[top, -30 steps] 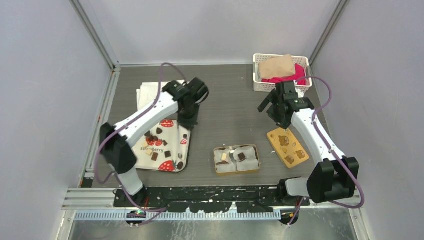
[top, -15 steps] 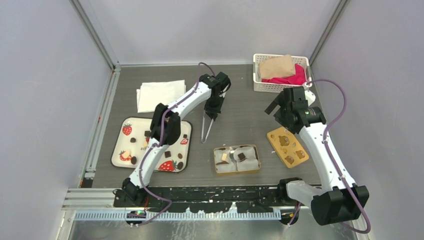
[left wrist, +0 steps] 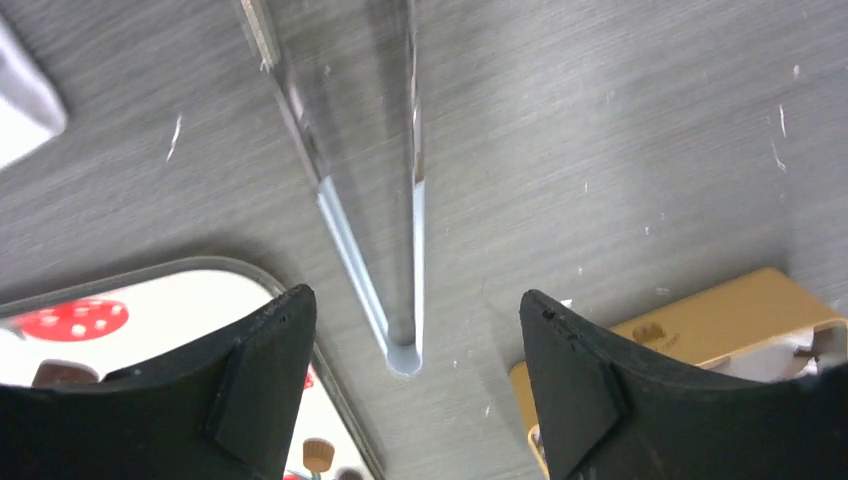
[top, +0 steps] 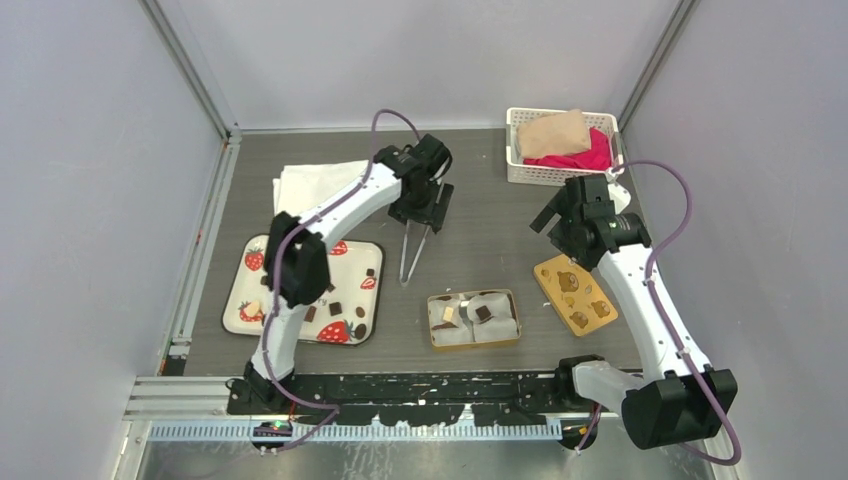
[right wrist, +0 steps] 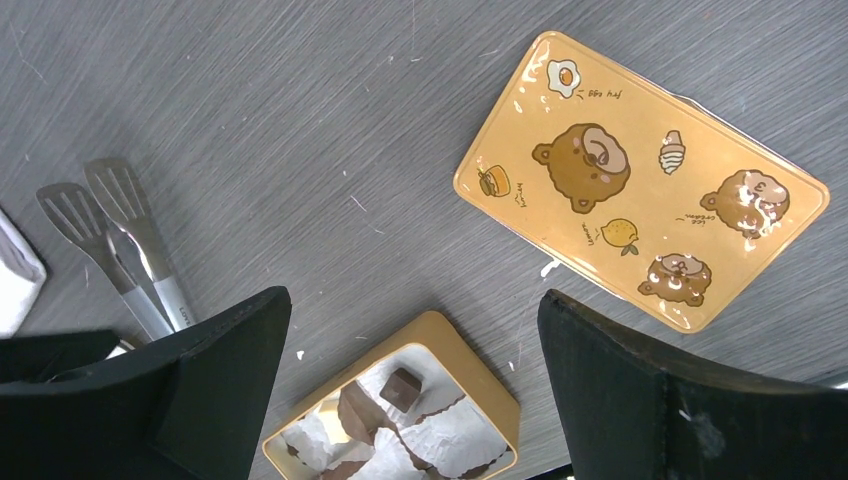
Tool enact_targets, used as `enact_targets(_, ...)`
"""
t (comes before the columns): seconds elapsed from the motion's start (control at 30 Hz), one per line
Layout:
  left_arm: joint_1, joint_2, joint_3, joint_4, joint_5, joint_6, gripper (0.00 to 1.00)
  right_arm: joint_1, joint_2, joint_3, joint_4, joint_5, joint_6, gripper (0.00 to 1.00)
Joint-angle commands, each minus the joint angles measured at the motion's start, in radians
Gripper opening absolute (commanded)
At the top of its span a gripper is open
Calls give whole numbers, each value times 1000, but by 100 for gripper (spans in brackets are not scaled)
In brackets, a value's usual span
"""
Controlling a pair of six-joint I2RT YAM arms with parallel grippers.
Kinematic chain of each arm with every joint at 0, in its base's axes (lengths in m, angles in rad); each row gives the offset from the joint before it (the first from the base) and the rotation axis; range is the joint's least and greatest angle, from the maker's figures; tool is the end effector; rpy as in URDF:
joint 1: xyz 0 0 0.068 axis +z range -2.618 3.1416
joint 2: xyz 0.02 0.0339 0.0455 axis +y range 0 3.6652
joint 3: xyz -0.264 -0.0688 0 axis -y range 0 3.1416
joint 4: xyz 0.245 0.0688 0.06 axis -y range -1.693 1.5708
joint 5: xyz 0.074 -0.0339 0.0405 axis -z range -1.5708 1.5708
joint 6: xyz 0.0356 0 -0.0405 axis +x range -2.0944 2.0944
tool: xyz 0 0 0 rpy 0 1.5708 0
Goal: Pack the chocolate
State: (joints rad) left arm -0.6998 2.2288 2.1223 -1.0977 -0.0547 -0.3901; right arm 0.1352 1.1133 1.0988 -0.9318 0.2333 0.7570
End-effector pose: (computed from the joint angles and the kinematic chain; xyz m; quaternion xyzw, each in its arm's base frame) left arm 0.3613 -0.3017 0.2537 0.1467 0.9719 -0.0715 0.1697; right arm 0.2119 0.0205 0.3187 0.3232 0.8889 0.0317 0.3230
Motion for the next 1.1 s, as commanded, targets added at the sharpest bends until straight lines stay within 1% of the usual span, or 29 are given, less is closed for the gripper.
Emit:
enact_targets(0.0, -6, -238, -275, 249, -70, -18, 76, -4, 3, 4, 35, -3, -13, 99)
enact_targets(0.13, -11, -330, -500, 414, -67, -1, 78, -4, 13, 4, 41, -8, -16, 99)
enact_targets(0.23, -16, -345, -585, 494, -84, -29, 77, -5, 19, 2, 46, -14, -16, 99)
enact_targets(0.4, -18, -280, -561, 451, -141, -86, 77, -3, 22, 0, 49, -17, -18, 99)
enact_targets(0.5, -19, -262, -598, 506, -169, -105, 77, -4, 19, -2, 46, -17, -19, 99)
enact_targets(0.57, -19, -242, -598, 515, -173, -105, 75, -4, 16, -3, 42, -13, -21, 99)
enact_targets(0.77, -18, -167, -570, 522, -195, -102, 65, -4, 6, -13, 37, -7, -21, 99)
enact_targets(0.93, -18, -133, -564, 532, -194, -109, 60, -3, 14, -9, 40, -10, -20, 99)
enact_targets(1.0, -18, -128, -563, 535, -182, -117, 54, -5, 17, -5, 40, -9, -19, 99)
enact_targets(1.07, -18, -127, -567, 545, -171, -126, 50, -4, 18, -7, 42, -10, -18, 99)
